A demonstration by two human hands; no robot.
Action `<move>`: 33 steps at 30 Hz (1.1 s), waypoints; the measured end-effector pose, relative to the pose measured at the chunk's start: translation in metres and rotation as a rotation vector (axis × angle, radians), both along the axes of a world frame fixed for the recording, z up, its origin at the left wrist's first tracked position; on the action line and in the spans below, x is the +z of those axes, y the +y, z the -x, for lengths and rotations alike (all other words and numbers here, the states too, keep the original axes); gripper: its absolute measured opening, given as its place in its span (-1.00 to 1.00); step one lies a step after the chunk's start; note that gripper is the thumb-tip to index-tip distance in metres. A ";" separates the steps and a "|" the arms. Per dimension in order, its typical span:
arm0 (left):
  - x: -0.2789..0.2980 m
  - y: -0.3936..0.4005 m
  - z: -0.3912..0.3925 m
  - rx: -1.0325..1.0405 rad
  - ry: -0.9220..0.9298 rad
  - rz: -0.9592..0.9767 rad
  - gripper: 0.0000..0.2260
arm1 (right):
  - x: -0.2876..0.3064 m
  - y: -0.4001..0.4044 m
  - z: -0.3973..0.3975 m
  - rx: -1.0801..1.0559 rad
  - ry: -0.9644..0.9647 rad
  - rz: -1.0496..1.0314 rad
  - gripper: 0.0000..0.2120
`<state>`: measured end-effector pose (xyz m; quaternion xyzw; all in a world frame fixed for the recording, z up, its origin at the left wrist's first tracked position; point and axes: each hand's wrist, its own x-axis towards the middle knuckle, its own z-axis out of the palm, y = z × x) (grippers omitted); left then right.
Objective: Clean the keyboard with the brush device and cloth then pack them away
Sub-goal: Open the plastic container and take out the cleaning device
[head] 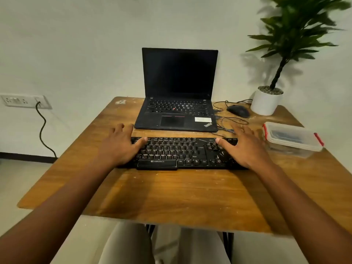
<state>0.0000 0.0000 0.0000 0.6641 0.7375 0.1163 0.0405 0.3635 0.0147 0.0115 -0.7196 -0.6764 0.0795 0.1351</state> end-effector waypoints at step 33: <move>-0.012 -0.025 0.006 0.148 -0.046 0.100 -0.30 | -0.024 -0.069 -0.009 -0.215 0.143 0.039 -0.16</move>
